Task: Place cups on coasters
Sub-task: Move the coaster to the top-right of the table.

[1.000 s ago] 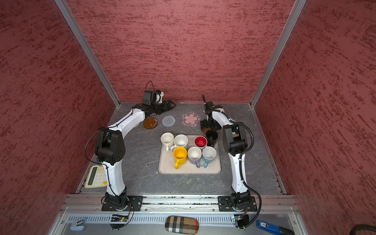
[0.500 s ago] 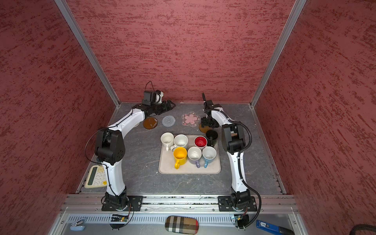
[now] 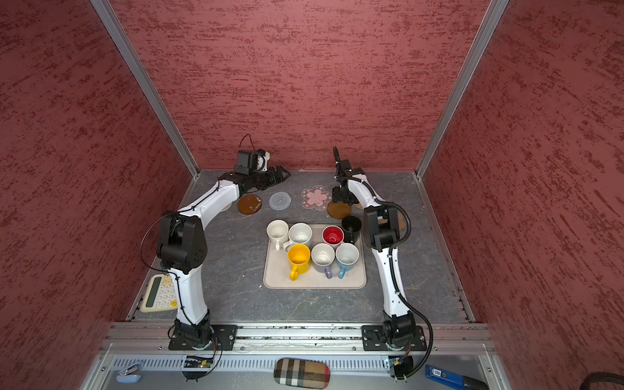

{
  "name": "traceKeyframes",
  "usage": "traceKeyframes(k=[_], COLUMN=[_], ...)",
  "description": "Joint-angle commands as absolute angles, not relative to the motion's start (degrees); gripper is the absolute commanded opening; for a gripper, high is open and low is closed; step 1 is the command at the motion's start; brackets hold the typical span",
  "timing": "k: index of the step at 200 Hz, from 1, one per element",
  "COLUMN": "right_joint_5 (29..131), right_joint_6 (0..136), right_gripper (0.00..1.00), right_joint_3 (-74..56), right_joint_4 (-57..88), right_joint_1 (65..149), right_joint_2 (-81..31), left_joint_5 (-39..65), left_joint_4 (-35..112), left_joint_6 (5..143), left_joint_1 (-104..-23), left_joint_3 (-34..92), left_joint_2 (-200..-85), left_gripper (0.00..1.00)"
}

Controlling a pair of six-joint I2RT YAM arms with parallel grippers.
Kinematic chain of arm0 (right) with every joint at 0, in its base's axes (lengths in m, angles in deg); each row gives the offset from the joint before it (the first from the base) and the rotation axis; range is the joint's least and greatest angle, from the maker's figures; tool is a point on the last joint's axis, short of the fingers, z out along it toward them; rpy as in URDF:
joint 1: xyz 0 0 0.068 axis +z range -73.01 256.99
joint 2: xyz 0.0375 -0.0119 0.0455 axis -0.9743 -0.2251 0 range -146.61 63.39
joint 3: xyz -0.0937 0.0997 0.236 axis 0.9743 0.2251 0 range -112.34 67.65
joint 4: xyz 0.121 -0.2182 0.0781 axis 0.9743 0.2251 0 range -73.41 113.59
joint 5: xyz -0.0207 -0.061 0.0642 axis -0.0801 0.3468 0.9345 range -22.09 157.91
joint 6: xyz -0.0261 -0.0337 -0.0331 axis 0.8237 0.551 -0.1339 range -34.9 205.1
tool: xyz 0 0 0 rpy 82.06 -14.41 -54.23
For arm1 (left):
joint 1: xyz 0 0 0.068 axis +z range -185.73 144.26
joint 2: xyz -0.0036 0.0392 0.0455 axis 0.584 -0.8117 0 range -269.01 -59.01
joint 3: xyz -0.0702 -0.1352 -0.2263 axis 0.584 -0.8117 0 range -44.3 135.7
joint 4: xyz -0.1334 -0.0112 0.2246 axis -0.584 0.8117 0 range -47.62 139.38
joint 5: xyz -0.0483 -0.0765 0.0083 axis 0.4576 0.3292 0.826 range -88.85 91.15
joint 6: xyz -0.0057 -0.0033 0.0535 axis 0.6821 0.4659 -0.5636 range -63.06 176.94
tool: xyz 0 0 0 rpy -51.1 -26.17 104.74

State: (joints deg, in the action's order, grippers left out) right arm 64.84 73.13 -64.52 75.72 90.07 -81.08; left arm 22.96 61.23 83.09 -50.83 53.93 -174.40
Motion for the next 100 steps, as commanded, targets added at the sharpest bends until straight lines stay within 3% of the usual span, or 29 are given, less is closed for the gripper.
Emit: traceKeyframes(k=[1, 37, 100], right_joint_5=[62.5, 63.6, 64.1], right_joint_6=[73.6, 74.7, 75.3], right_gripper=[0.87, 0.97, 0.99], right_joint_3=[-67.5, -64.0, -48.0], right_joint_4=[78.6, 78.0, 71.6], right_joint_1=[90.4, 91.3, 94.5], right_joint_2=[-80.5, -76.0, -69.4], left_joint_5=[22.6, 22.7, 22.5], left_joint_4=[61.3, 61.6, 60.9], left_joint_6=[82.5, 82.6, 82.8], left_joint_1=[-50.5, -50.5, -50.6], left_joint_3=[54.0, 54.8, 53.1], left_joint_2=[-172.0, -172.3, -171.3], left_gripper=[0.88, 0.88, 0.88])
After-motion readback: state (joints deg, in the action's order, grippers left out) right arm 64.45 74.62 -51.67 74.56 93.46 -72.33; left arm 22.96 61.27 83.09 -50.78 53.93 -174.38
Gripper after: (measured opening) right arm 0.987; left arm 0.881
